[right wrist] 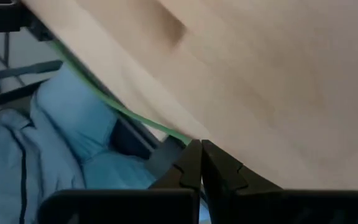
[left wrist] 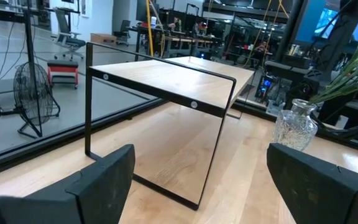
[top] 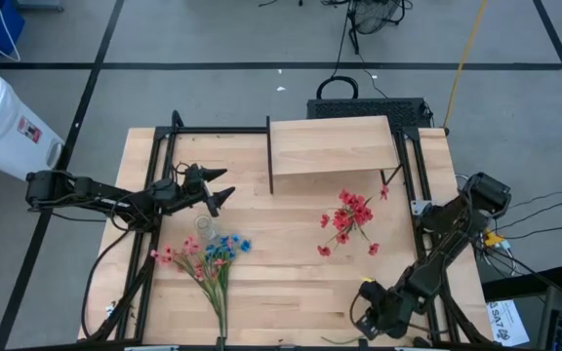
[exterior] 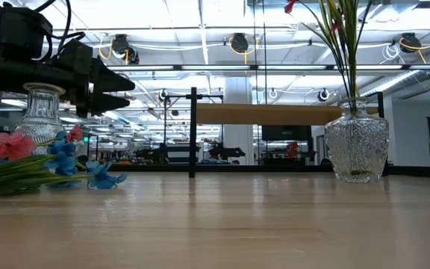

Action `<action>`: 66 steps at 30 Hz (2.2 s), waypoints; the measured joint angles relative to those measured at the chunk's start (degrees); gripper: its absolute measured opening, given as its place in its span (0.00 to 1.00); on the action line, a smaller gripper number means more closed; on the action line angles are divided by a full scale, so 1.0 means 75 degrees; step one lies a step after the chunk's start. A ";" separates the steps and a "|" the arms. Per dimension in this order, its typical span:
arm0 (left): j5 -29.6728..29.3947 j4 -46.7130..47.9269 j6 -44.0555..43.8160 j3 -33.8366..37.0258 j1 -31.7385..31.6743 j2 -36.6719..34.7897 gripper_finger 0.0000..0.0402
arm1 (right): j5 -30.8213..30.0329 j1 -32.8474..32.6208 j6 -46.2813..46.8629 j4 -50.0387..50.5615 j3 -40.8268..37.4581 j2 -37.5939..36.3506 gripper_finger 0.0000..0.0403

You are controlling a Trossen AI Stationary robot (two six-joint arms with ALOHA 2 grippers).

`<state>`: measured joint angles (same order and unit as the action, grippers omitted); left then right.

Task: Pick and place flowers into a vace then onto a shelf
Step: Put the black tulip into the right transparent vase

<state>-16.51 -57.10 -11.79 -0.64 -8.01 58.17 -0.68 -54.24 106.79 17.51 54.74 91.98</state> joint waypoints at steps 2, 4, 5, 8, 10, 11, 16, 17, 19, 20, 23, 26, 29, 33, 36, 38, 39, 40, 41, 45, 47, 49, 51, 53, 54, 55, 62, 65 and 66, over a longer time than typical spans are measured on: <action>0.0002 -0.0003 0.0000 -0.0003 0.0000 -0.0002 0.91 | -0.0059 -0.0174 0.0396 -0.0029 0.0062 -0.0015 0.00; 0.0002 0.0000 0.0000 -0.0001 0.0000 -0.0002 0.91 | 0.0092 -0.0307 0.0647 -0.0079 0.0082 -0.0011 0.00; 0.0002 -0.0003 0.0000 -0.0003 0.0000 -0.0002 0.91 | 0.0112 -0.0388 0.0771 -0.0057 0.0080 0.0006 0.00; 0.0002 -0.0002 0.0000 -0.0002 0.0000 -0.0001 0.91 | 0.0113 -0.0536 0.0840 -0.0032 0.0070 0.0016 0.00; 0.0002 0.0000 0.0000 -0.0003 0.0000 -0.0002 0.91 | 0.0151 -0.0600 0.0829 0.0056 0.0070 0.0006 0.00; 0.0002 -0.0003 0.0000 -0.0002 0.0000 -0.0001 0.91 | 0.0222 -0.0600 0.0796 0.0237 0.0070 0.0006 0.00; 0.0000 -0.0001 0.0000 -0.0003 0.0000 0.0000 0.91 | 0.0117 -0.0598 0.0800 0.0494 0.0067 0.0012 0.00; 0.0000 -0.0002 0.0000 -0.0001 0.0000 -0.0002 0.91 | 0.0128 -0.0597 0.0848 0.0527 0.0067 0.0012 0.01; 0.0001 -0.0002 0.0000 -0.0002 0.0000 -0.0001 0.91 | 0.0265 -0.0587 0.0929 0.0581 0.0064 0.0019 0.01; 0.0002 0.0000 0.0000 0.0000 0.0000 0.0001 0.91 | 0.0341 -0.0580 0.0985 0.0542 0.0064 0.0017 0.01; 0.0001 -0.0003 0.0000 -0.0003 0.0000 -0.0002 0.91 | 0.0505 -0.0583 0.0986 0.0415 0.0064 0.0015 0.02; 0.0002 -0.0003 0.0000 -0.0002 0.0000 -0.0002 0.91 | 0.0503 -0.0548 0.0870 0.0407 0.0064 0.0015 0.06; 0.0000 -0.0003 0.0000 0.0000 0.0000 0.0000 0.91 | 0.0506 -0.0545 0.0848 0.0384 0.0064 0.0133 0.14; 0.0000 -0.0002 0.0000 -0.0002 0.0000 0.0000 0.91 | 0.0710 -0.0551 0.0783 0.0111 0.0064 0.0504 0.26; 0.0000 -0.0002 0.0000 0.0000 0.0000 0.0001 0.91 | 0.0705 -0.0551 0.0718 0.0047 0.0064 0.0666 0.34; 0.0001 -0.0001 0.0000 -0.0002 0.0000 0.0001 0.91 | 0.0705 -0.0551 0.0643 0.0057 0.0064 0.0731 0.38; 0.0002 0.0000 0.0000 -0.0003 0.0000 0.0001 0.91 | 0.0706 -0.0551 0.0571 0.0130 0.0064 0.0761 0.39; 0.0002 -0.0003 0.0000 0.0000 0.0000 -0.0002 0.91 | 0.0719 -0.0551 0.0521 0.0192 0.0064 0.0799 0.40; -0.0001 -0.0003 0.0000 -0.0003 0.0000 -0.0002 0.91 | 0.0745 -0.0551 0.0493 0.0191 0.0066 0.0824 0.41; -0.0001 0.0000 0.0000 -0.0001 0.0000 0.0001 0.91 | 0.0889 -0.0558 0.0406 0.0162 0.0067 0.0842 0.42; 0.0002 -0.0003 0.0000 -0.0003 0.0000 -0.0001 0.91 | 0.0889 -0.0577 0.0405 0.0109 0.0067 0.0842 0.41; 0.0002 0.0000 0.0000 -0.0003 0.0000 -0.0002 0.91 | 0.0897 -0.0577 0.0481 0.0101 0.0064 0.0845 0.40; 0.0002 0.0000 0.0000 -0.0003 0.0000 0.0001 0.91 | 0.0905 -0.0577 0.0623 0.0092 0.0064 0.0848 0.37; 0.0002 -0.0001 0.0000 -0.0001 0.0000 0.0000 0.91 | 0.1016 -0.0577 0.0642 -0.0009 0.0056 0.0855 0.33; 0.0002 0.0000 0.0000 -0.0002 0.0000 -0.0002 0.91 | 0.1138 -0.0577 0.0658 -0.0130 0.0053 0.0859 0.30; 0.0002 0.0000 0.0000 -0.0002 0.0000 -0.0002 0.91 | 0.1187 -0.0585 0.0695 -0.0234 0.0053 0.0863 0.27; 0.0002 0.0000 0.0000 -0.0002 0.0000 0.0001 0.91 | 0.1163 -0.0589 0.0759 -0.0276 0.0053 0.0859 0.04; 0.0002 0.0000 0.0000 -0.0002 0.0000 0.0000 0.91 | 0.1153 -0.0532 0.0766 -0.0115 0.0053 0.0848 0.02; 0.0002 -0.0001 0.0000 -0.0001 0.0000 0.0001 0.91 | 0.1150 -0.0504 0.0771 -0.0112 0.0053 0.0848 0.02</action>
<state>-16.49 -57.11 -11.79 -0.65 -8.01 58.17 7.94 -58.02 112.57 16.67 55.13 98.35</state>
